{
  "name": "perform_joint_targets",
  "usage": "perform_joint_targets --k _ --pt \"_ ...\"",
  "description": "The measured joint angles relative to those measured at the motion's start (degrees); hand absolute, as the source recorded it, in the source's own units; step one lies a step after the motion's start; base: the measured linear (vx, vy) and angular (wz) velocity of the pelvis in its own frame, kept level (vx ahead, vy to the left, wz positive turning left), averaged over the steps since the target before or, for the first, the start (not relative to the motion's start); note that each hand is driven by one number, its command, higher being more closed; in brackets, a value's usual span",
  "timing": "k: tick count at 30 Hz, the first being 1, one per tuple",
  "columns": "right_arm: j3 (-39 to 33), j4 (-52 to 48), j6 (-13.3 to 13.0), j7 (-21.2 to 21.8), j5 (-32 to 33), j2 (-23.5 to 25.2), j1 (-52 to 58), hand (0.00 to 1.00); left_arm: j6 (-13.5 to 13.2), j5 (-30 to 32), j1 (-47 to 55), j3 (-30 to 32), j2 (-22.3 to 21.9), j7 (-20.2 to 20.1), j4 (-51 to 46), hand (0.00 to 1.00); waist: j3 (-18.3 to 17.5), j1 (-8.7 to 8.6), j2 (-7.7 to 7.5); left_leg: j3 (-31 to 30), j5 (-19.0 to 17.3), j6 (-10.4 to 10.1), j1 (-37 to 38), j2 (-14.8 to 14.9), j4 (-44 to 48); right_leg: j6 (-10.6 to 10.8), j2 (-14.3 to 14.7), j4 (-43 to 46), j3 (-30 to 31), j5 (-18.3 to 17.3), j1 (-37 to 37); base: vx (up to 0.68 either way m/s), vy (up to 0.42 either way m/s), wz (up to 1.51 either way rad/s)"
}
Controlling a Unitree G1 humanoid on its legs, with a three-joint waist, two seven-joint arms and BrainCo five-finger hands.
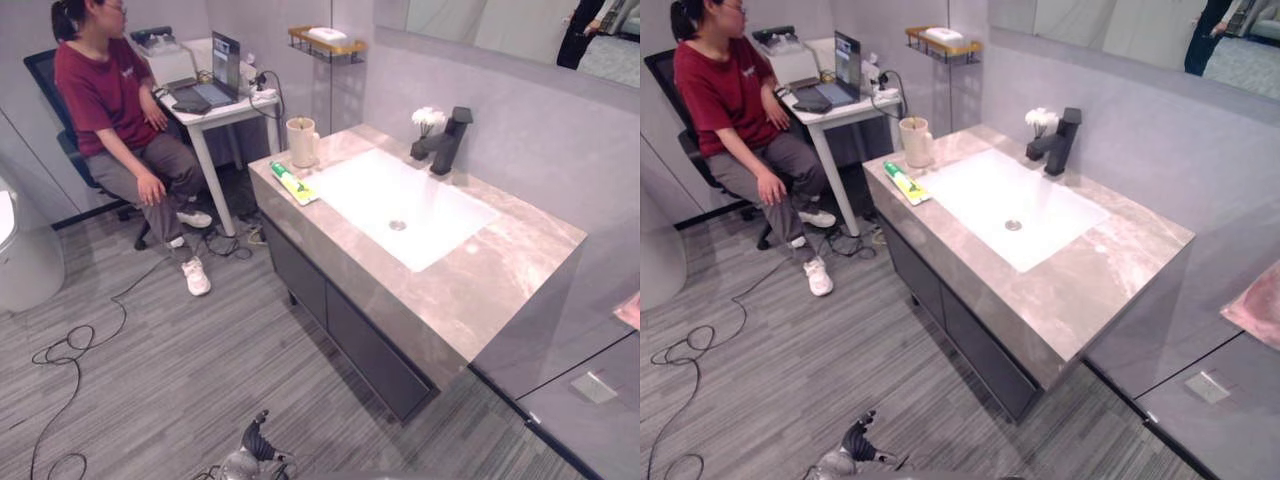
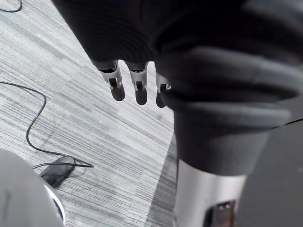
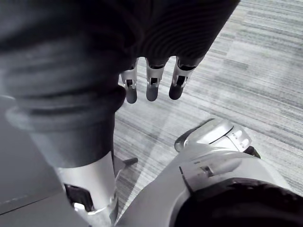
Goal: Organize washtable
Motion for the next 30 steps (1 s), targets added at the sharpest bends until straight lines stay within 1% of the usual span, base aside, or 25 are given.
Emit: perform_joint_targets --k 1,2,6,7,10,12,13,15,17,18,19,20,21,22,24,25,26,27,28,29,30 --pt "0.0 0.4 0.0 0.0 -0.4 0.0 -0.2 0.0 0.0 0.0 0.0 0.0 0.0 0.0 0.1 0.0 0.0 0.06 -0.08 0.0 0.0 0.0 0.3 0.2 0.0 0.0 0.2 -0.2 0.0 0.0 0.4 0.05 -0.021 -0.04" --pt "0.5 0.4 -0.1 -0.1 -2.0 -0.4 -1.8 0.0 0.0 0.0 -1.1 0.1 0.0 0.0 0.4 0.0 2.3 0.06 -0.31 -0.2 -0.9 -1.0 1.6 1.0 0.0 0.0 0.7 -0.9 -1.2 -0.9 2.1 0.03 -0.014 -0.02" --pt "0.5 0.4 -0.1 -0.1 -2.0 -0.4 -1.8 0.0 0.0 0.0 -1.1 0.1 0.0 0.0 0.4 0.0 2.3 0.07 -0.36 -0.2 -0.9 -0.9 1.6 1.0 0.0 0.0 0.7 -0.9 -1.3 -0.9 2.1 0.0 0.0 0.0" --pt "0.5 0.4 -0.1 -0.1 -2.0 -0.4 -1.8 0.0 0.0 -0.4 -1.1 1.0 0.0 0.0 0.4 0.0 2.5 0.11 -0.56 -0.2 -0.8 -0.9 1.5 1.0 0.0 0.0 0.7 -1.0 -1.3 -0.9 2.0 0.0 0.0 0.0" --pt "0.5 0.4 -0.2 -0.1 -1.9 -0.3 -1.7 0.0 0.0 -3.5 -0.9 2.7 0.0 -0.1 0.6 0.0 2.6 0.25 -0.73 -0.2 -0.8 -0.9 1.2 1.1 0.0 0.0 0.8 -1.4 -1.6 -0.8 2.0 0.0 0.0 0.05" --pt "0.4 0.4 -0.4 -0.1 -1.3 0.0 -1.7 0.0 0.0 -6.1 -0.7 5.0 -0.1 -0.1 0.8 0.0 2.8 0.4 -0.99 -0.3 -0.8 -0.9 0.7 1.1 0.0 0.1 0.8 -1.7 -2.2 -0.7 2.0 0.0 -0.002 0.12" --pt "0.3 0.4 -0.5 -0.1 -0.7 0.2 -1.7 0.0 0.0 -8.0 -0.7 6.9 -0.1 -0.2 1.0 0.0 3.0 0.68 -1.25 -0.2 -0.8 -0.9 0.4 1.2 0.0 0.1 0.8 -1.8 -2.7 -0.5 2.0 0.0 -0.01 0.13" --pt "0.3 0.4 -0.5 -0.1 0.5 0.4 -1.6 0.0 -0.1 -11.6 -0.7 10.5 -0.4 -0.3 1.0 0.0 3.4 1.97 -1.71 -0.4 -0.7 -0.9 -0.3 1.5 0.0 0.4 0.9 -2.7 -3.7 0.2 1.9 0.0 -0.016 0.08" --pt "0.5 0.2 -0.9 -0.1 1.5 0.5 -2.1 0.0 -0.1 -15.2 -0.7 14.2 -0.7 -0.2 1.0 0.0 4.1 3.0 -1.48 -0.4 -0.3 -1.0 -1.2 2.2 0.4 0.7 1.1 -3.6 -5.9 1.2 1.7 0.0 -0.047 0.03" --pt "0.8 0.0 -1.1 -0.2 2.1 0.7 -2.8 0.0 -0.1 -17.6 -0.7 16.1 -0.7 -0.2 0.5 0.0 4.5 3.45 -2.0 -0.7 0.1 -1.0 -2.2 2.7 0.5 0.7 1.4 -3.8 -7.4 1.7 1.1 -0.02 -0.065 0.11" --pt "1.5 -0.5 -1.4 -0.1 2.7 0.7 -2.8 0.0 -0.1 -18.7 -0.7 16.3 -0.7 -0.2 0.3 0.0 5.0 3.64 -1.36 -1.0 0.3 -1.1 -2.9 2.8 0.5 0.4 1.5 -3.8 -8.2 1.9 0.6 -0.04 -0.053 0.18" --pt "2.4 -2.1 -1.9 -0.2 3.3 0.8 -3.0 0.0 -0.1 -20.4 -0.9 17.5 -1.2 -0.2 -0.3 0.0 5.1 4.47 -1.86 -1.4 0.9 -1.0 -4.2 3.3 0.5 0.4 2.0 -3.8 -9.6 2.5 -0.5 -0.05 -0.044 0.17" --pt "3.0 -3.1 -2.2 -0.4 3.8 1.2 -3.1 0.0 -0.2 -20.9 -0.8 18.2 -1.6 -0.1 -0.9 0.0 5.6 4.94 -1.38 -1.9 1.2 -1.2 -5.0 3.8 0.5 0.3 2.1 -3.8 -10.9 2.8 -1.1 -0.07 -0.051 0.28" --pt "3.6 -4.8 -2.9 -0.8 4.5 1.3 -3.3 0.0 -0.2 -21.5 -0.7 18.2 -1.7 -0.1 -1.2 0.0 6.2 4.99 -1.16 -2.8 1.7 -1.4 -5.7 4.3 0.5 0.1 2.5 -3.8 -12.7 3.0 -1.2 -0.07 -0.04 0.28" --pt "4.4 -6.7 -3.2 -1.4 5.0 1.5 -3.5 0.0 -0.2 -21.7 0.2 18.5 -2.2 -0.1 -2.3 0.0 6.7 5.17 -0.58 -3.2 1.8 -1.7 -5.7 5.1 1.2 0.1 2.9 -3.5 -14.5 3.0 -0.6 -0.08 -0.047 0.25" --pt "4.6 -7.3 -3.3 -1.4 5.0 2.2 -3.7 0.0 -0.3 -21.7 0.3 19.4 -3.0 -0.2 -3.2 0.0 7.1 6.2 -0.15 -3.0 0.9 -1.8 -6.0 5.8 3.0 0.1 3.1 -3.2 -15.5 3.0 0.0 -0.08 -0.048 0.13" --pt "4.8 -7.7 -3.2 -1.4 5.0 2.5 -3.7 0.0 -0.3 -21.7 0.3 19.5 -3.4 -0.2 -3.6 0.0 7.3 6.55 0.1 -2.2 -0.1 -1.9 -6.7 6.3 4.4 0.0 3.1 -2.8 -16.2 3.0 0.3 -0.12 -0.053 0.24" --pt "5.1 -8.7 -3.4 -1.3 5.0 2.6 -3.7 0.0 -0.3 -21.5 0.4 19.9 -4.2 -0.3 -4.7 0.0 7.6 6.41 0.49 3.0 -2.3 -1.0 -8.5 8.3 9.0 -0.7 2.7 -2.4 -19.0 2.5 0.6 -0.12 -0.061 0.6" --pt "5.6 -8.8 -3.5 -1.2 4.9 2.0 -4.0 0.0 -0.3 -21.4 0.3 20.3 -5.3 -0.4 -5.6 0.0 7.6 6.12 0.75 10.8 -3.9 -0.5 -10.4 11.2 13.9 -1.2 2.5 -2.3 -21.8 2.1 1.1 -0.1 -0.051 0.84" --pt "5.6 -8.8 -3.4 -1.3 5.0 1.7 -4.0 0.0 -0.3 -21.4 0.4 20.4 -5.9 -0.4 -6.4 0.0 7.5 6.13 1.16 14.6 -4.4 0.3 -11.2 12.7 15.7 -1.3 2.2 -2.1 -23.3 2.0 1.1 -0.01 -0.014 1.21" --pt "5.8 -8.6 -3.2 -1.4 4.9 1.1 -4.0 0.0 -0.4 -21.5 0.4 20.4 -6.7 -0.3 -7.4 0.0 7.6 6.18 1.68 20.5 -5.2 1.7 -12.0 15.7 19.7 -1.1 1.3 -1.5 -26.6 1.7 1.0 0.07 0.055 1.3"
